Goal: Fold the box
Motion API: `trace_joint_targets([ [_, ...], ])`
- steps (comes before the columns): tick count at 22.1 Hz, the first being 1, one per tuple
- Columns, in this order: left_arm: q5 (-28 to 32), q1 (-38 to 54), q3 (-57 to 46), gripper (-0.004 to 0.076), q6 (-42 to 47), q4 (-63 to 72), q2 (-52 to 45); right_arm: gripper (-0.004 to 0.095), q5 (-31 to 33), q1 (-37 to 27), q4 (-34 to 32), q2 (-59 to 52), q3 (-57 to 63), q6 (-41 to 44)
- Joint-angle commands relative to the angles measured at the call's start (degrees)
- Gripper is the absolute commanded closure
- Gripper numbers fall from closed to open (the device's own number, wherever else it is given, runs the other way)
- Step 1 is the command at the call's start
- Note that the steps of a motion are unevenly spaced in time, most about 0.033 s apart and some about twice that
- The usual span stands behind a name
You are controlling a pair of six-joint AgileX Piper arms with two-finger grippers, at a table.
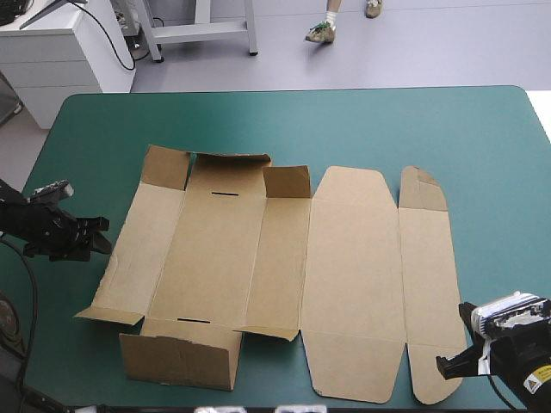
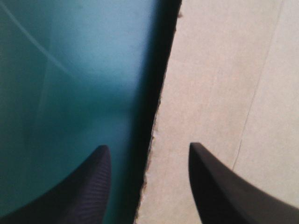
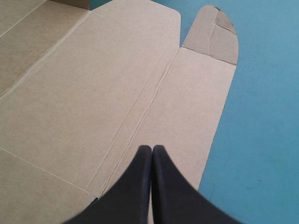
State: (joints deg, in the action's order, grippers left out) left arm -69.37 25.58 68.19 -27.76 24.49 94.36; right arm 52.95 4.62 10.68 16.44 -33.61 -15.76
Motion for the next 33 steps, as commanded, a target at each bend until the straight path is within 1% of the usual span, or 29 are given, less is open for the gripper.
trace_joint_targets([
  [1, -1.9, -0.1, 1.3, 0.0256, 3.3, 2.2, -1.3, 0.0929, -3.4, -0.5, 0.4, 0.6, -1.4, -0.1],
  [4, -4.5, -1.9, 1.3, 0.0258, 4.6, 3.9, 1.9, 0.0929, -3.4, -0.5, 0.4, 0.6, -1.4, -1.2],
  [8, -4.9, -5.7, 1.2, 0.0257, 4.6, 4.6, 4.6, 0.0929, -3.4, -0.5, 0.4, 0.6, -1.4, -1.4],
  [12, -4.9, -8.3, 0.2, 0.0258, 5.7, 5.8, 4.6, 0.0929, -3.4, -0.5, 0.0, 0.6, -1.4, -1.4],
  [15, -5.0, -9.1, 0.2, 0.0258, 5.7, 10.3, 4.0, 0.0929, -3.4, -0.5, 0.0, 0.6, -1.4, -1.4],
  [18, -5.0, -9.9, -0.1, 0.0258, 7.4, 10.1, 2.4, 0.0929, -3.4, -0.5, 0.0, 0.6, -1.4, -1.4],
  [23, -5.0, -11.9, -4.4, 0.0258, 7.5, 12.8, 0.7, 0.0929, -3.5, -0.5, 0.0, 0.6, -1.4, -1.4],
  [28, -5.0, -15.0, -8.7, 0.029, 7.5, 14.6, 0.5, 0.0929, -3.5, -0.5, 0.0, 0.6, -1.4, -1.4],
  [33, -5.0, -17.6, -8.9, 0.0304, 7.4, 18.1, 0.5, 0.0929, -3.5, -0.5, 0.0, 0.6, -1.4, -1.4],
])
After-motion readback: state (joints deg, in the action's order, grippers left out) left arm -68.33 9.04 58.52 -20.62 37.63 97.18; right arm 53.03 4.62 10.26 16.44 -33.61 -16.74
